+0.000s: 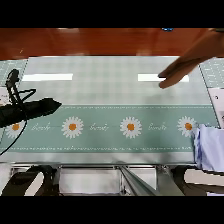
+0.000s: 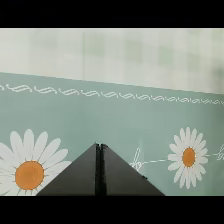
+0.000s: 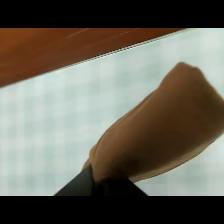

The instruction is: Fold the shirts.

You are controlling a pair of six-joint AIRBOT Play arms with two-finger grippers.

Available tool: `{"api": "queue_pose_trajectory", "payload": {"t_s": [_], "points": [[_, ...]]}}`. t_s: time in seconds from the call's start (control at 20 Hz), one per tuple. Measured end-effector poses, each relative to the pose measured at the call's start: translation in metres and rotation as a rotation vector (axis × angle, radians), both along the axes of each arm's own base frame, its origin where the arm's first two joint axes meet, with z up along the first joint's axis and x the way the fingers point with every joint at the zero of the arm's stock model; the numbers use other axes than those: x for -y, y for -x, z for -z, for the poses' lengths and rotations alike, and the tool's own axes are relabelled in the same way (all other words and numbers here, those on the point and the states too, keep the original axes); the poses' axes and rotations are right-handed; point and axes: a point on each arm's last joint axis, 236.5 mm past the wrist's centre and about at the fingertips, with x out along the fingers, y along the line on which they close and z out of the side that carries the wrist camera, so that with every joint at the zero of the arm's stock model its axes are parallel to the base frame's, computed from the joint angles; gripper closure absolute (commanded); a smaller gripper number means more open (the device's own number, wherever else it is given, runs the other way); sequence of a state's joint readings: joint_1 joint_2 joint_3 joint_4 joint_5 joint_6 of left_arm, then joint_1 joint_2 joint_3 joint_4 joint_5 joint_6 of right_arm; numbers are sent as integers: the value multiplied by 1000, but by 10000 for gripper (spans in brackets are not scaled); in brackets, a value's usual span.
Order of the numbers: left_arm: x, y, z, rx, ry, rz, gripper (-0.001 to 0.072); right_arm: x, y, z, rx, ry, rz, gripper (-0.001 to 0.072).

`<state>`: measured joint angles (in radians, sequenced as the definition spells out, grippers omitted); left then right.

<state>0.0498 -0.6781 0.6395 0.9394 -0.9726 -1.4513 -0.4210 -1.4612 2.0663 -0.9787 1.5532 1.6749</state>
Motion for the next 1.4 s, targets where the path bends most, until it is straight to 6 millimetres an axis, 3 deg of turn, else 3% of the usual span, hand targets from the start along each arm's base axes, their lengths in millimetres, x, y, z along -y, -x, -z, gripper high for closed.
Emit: {"api": "queue_pose_trajectory", "payload": {"t_s": [0.25,0.55,0.7,0.95,1.1,1.15,1.2,1.25,1.4], "points": [[6,-9,-13,55,37,-1,687,93,74,20,-188,59,268,685],[5,-26,-40,178,38,0,687,147,160,31,-286,73,549,683],[0,-35,-62,261,-1,17,687,164,213,44,-339,58,698,683],[-30,-55,-98,394,-75,-38,687,187,308,62,-446,130,929,683],[-44,-63,-108,435,-97,-79,687,184,355,72,-522,173,1038,682],[-46,-65,-110,441,-102,-87,687,180,363,75,-537,177,1054,621],[-49,-67,-110,445,-106,-94,687,176,371,80,-554,181,1066,375],[-51,-69,-110,447,-108,-102,687,172,378,84,-570,189,1075,299],[-59,-78,-109,457,-116,-132,687,161,393,93,-615,196,1100,299]]}}
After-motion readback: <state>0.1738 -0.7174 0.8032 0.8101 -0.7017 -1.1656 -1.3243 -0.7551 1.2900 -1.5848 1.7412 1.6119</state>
